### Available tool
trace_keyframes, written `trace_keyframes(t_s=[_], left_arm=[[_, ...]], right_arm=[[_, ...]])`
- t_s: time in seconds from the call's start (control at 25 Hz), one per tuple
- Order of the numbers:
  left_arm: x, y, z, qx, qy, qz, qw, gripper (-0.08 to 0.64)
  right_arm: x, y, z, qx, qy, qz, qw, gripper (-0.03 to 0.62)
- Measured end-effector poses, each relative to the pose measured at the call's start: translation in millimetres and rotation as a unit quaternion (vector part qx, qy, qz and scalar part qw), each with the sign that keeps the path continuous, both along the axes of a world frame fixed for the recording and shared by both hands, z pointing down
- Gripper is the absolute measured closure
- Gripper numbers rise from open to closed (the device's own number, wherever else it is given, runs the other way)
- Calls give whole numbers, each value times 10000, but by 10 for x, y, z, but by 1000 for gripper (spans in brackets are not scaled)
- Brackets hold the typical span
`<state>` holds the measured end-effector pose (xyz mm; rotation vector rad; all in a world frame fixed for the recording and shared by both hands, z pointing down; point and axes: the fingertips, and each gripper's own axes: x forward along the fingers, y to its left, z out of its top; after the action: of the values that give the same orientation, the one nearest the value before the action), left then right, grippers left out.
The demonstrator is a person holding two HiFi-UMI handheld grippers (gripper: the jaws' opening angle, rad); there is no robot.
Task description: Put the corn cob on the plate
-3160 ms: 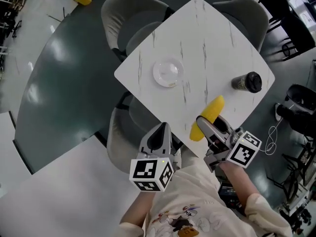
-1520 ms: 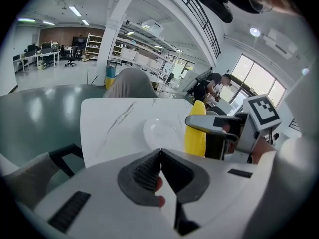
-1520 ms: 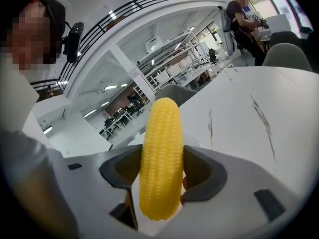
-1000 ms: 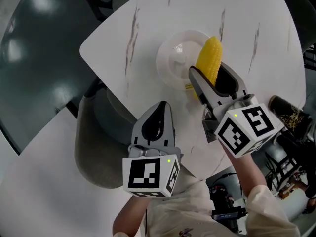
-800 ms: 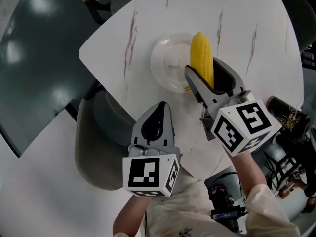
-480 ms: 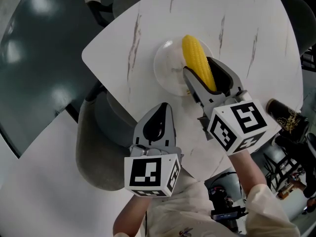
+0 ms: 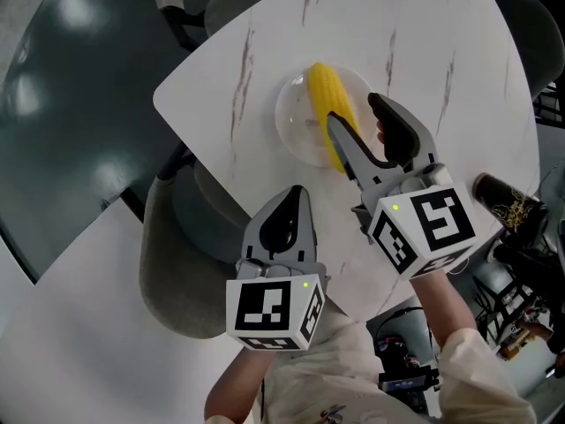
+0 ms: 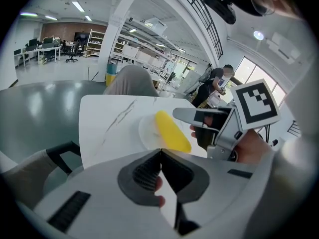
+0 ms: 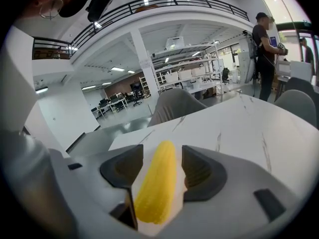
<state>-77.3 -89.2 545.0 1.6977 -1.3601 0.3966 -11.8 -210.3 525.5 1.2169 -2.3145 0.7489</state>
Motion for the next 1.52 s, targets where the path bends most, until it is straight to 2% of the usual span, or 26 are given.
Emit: trace_keyframes(t_s=[0.32, 0.36, 0.44, 0.48, 0.56, 0.68, 0.8, 0.84, 1.16, 1.52], left_arm=[[79, 57, -225, 114, 36, 109, 9999, 552], [81, 62, -276, 147, 28, 111, 9998, 552], [73, 70, -391, 226, 9, 110, 9997, 552], [65, 77, -448, 267, 2, 110, 9996, 552], [42, 99, -555, 346, -11, 108, 9993, 552], [13, 160, -710, 438, -34, 119, 9990, 552], [15, 256, -900, 518, -33, 151, 9985, 552], [15, 293, -966, 542, -27, 157, 9984, 552], [69, 645, -1443, 746, -20, 240, 9969, 552], [53, 1380, -1925, 913, 137, 150, 9956, 552]], right_arm=[[62, 283, -251, -81, -219, -87, 9997, 350], [84, 325, -286, -73, -211, -73, 9997, 389], [127, 405, -352, -81, -213, -25, 9997, 418], [146, 443, -386, -84, -225, 12, 9997, 469], [173, 509, -472, -59, -254, 87, 9996, 521], [190, 608, -646, 0, -319, 168, 9994, 566], [195, 767, -827, 53, -330, 179, 9993, 568], [188, 826, -895, 74, -314, 165, 9993, 588], [224, 1380, -1424, 377, -261, 155, 9988, 588], [360, 2087, -2036, 713, -253, 225, 9969, 588]])
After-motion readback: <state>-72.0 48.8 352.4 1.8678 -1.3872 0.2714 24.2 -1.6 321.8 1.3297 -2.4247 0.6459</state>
